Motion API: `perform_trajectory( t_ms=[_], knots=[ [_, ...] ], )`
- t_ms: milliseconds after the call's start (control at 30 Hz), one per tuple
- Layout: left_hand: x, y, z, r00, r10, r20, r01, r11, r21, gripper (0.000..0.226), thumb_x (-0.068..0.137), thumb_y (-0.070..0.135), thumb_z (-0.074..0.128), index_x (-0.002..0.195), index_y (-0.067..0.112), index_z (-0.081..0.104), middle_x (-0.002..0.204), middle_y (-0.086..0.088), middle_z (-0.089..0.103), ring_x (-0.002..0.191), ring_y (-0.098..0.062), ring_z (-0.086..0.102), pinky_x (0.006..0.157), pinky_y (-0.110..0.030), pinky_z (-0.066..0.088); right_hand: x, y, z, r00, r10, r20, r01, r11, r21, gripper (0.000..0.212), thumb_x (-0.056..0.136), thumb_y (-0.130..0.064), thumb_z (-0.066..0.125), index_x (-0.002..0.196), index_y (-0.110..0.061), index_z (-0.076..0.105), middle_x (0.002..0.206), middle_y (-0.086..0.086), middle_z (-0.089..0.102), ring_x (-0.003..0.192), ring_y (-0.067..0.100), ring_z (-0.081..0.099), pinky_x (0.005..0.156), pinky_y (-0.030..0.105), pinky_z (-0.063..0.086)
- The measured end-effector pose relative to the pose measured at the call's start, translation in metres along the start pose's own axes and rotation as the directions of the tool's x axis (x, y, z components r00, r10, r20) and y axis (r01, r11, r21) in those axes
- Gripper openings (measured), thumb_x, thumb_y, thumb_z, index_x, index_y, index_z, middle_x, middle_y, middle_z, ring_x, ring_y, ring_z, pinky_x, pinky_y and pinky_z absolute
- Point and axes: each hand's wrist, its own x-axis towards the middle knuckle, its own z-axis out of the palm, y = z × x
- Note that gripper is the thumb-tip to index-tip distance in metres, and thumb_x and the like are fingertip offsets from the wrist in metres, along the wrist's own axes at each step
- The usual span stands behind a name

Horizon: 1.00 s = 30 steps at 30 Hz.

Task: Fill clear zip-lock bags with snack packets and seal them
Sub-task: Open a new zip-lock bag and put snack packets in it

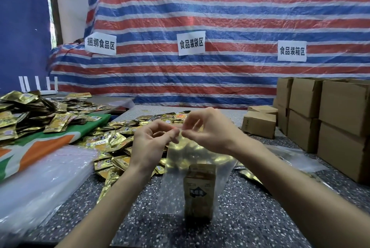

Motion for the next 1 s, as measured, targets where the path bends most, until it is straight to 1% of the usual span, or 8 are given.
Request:
perform_trajectory(
  t_ms=[133, 267, 400, 500, 700, 800, 900, 1000],
  knots=[
    [0.001, 0.001, -0.007, 1.000, -0.005, 0.030, 0.004, 0.999, 0.044, 0.004, 0.085, 0.003, 0.072, 0.081, 0.003, 0.072, 0.080, -0.004, 0.075, 0.066, -0.017, 0.068, 0.063, -0.024, 0.056, 0.001, -0.001, 0.001, 1.000, -0.010, 0.004, 0.010, 1.000, 0.021, 0.010, 0.089, -0.034, 0.072, 0.085, -0.024, 0.073, 0.084, -0.010, 0.070, 0.079, 0.007, 0.065, 0.074, 0.043, 0.058],
    [0.002, 0.003, -0.010, 0.994, -0.003, 0.112, -0.014, 0.988, 0.154, 0.005, 0.088, 0.010, 0.071, 0.086, 0.013, 0.073, 0.081, -0.003, 0.075, 0.070, -0.016, 0.070, 0.065, -0.025, 0.058, 0.001, -0.005, 0.005, 1.000, -0.016, 0.024, 0.018, 0.998, -0.057, 0.011, 0.094, -0.031, 0.065, 0.094, -0.021, 0.069, 0.089, -0.005, 0.068, 0.084, 0.015, 0.063, 0.077, 0.046, 0.056],
    [0.003, 0.008, -0.010, 0.986, 0.044, 0.158, -0.077, 0.975, 0.207, 0.010, 0.090, 0.008, 0.069, 0.086, 0.017, 0.071, 0.079, -0.003, 0.073, 0.072, -0.019, 0.070, 0.065, -0.026, 0.057, 0.000, -0.009, 0.005, 0.999, -0.026, 0.042, 0.030, 0.996, -0.080, 0.007, 0.095, -0.028, 0.061, 0.093, -0.023, 0.063, 0.090, -0.003, 0.066, 0.084, 0.017, 0.062, 0.076, 0.046, 0.055],
    [0.001, 0.009, -0.010, 0.983, 0.090, 0.160, -0.128, 0.961, 0.247, 0.014, 0.092, 0.005, 0.066, 0.084, 0.017, 0.068, 0.079, -0.002, 0.071, 0.074, -0.023, 0.069, 0.065, -0.032, 0.057, -0.001, -0.011, 0.005, 0.998, -0.020, 0.051, 0.022, 0.998, -0.054, 0.010, 0.094, -0.033, 0.062, 0.095, -0.024, 0.066, 0.090, -0.007, 0.066, 0.082, 0.013, 0.063, 0.073, 0.042, 0.057],
    [-0.006, 0.005, -0.002, 0.991, 0.108, 0.085, -0.127, 0.954, 0.271, 0.014, 0.096, 0.007, 0.059, 0.085, 0.015, 0.062, 0.077, 0.001, 0.064, 0.068, -0.012, 0.063, 0.061, -0.026, 0.053, 0.000, -0.015, 0.005, 0.997, 0.009, 0.072, -0.008, 1.000, -0.016, 0.014, 0.092, -0.029, 0.062, 0.095, -0.020, 0.072, 0.086, -0.008, 0.068, 0.080, 0.010, 0.063, 0.075, 0.040, 0.058],
    [-0.006, 0.004, -0.003, 0.996, 0.084, 0.022, -0.087, 0.971, 0.221, 0.015, 0.094, 0.007, 0.062, 0.082, 0.016, 0.064, 0.074, 0.002, 0.067, 0.067, -0.011, 0.064, 0.064, -0.035, 0.054, -0.001, -0.015, 0.003, 0.998, 0.029, 0.060, -0.025, 0.998, -0.062, 0.010, 0.093, -0.028, 0.061, 0.091, -0.022, 0.069, 0.087, -0.008, 0.068, 0.081, 0.012, 0.063, 0.077, 0.042, 0.058],
    [-0.007, 0.005, -0.005, 0.996, 0.054, 0.075, -0.067, 0.981, 0.184, 0.015, 0.093, 0.010, 0.064, 0.081, 0.018, 0.066, 0.074, 0.004, 0.068, 0.068, -0.012, 0.065, 0.068, -0.043, 0.056, -0.003, -0.013, 0.001, 0.998, 0.036, 0.047, -0.031, 0.995, -0.092, 0.008, 0.094, -0.027, 0.062, 0.087, -0.028, 0.066, 0.086, -0.007, 0.068, 0.082, 0.014, 0.063, 0.077, 0.046, 0.056],
    [-0.007, 0.007, -0.007, 0.989, 0.049, 0.141, -0.077, 0.976, 0.203, 0.016, 0.093, 0.013, 0.066, 0.079, 0.020, 0.068, 0.075, 0.004, 0.069, 0.070, -0.013, 0.067, 0.070, -0.047, 0.058, -0.005, -0.012, 0.001, 0.999, 0.029, 0.034, -0.027, 0.998, -0.058, 0.008, 0.093, -0.029, 0.064, 0.089, -0.026, 0.070, 0.085, -0.009, 0.068, 0.082, 0.014, 0.064, 0.078, 0.045, 0.056]
  ],
)
